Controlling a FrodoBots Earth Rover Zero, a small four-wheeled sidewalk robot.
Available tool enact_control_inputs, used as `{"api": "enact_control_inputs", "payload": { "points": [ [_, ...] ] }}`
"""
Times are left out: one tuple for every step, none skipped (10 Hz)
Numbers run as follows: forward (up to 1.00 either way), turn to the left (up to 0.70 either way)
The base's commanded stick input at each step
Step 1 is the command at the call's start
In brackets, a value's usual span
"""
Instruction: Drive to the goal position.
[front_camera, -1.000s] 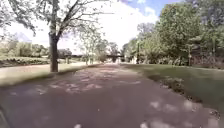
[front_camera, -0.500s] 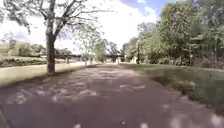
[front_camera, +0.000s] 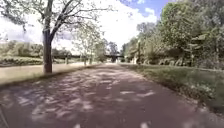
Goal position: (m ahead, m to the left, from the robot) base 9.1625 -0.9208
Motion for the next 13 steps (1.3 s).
{"api": "enact_control_inputs", "payload": {
  "points": [
    [1.00,0.00],
    [1.00,0.00],
    [1.00,0.00],
    [1.00,0.00],
    [1.00,0.22],
    [1.00,0.39],
    [1.00,0.32],
    [1.00,0.00],
    [1.00,0.00],
    [1.00,0.00],
    [1.00,0.00],
    [1.00,0.00],
    [1.00,0.00]
  ]
}}
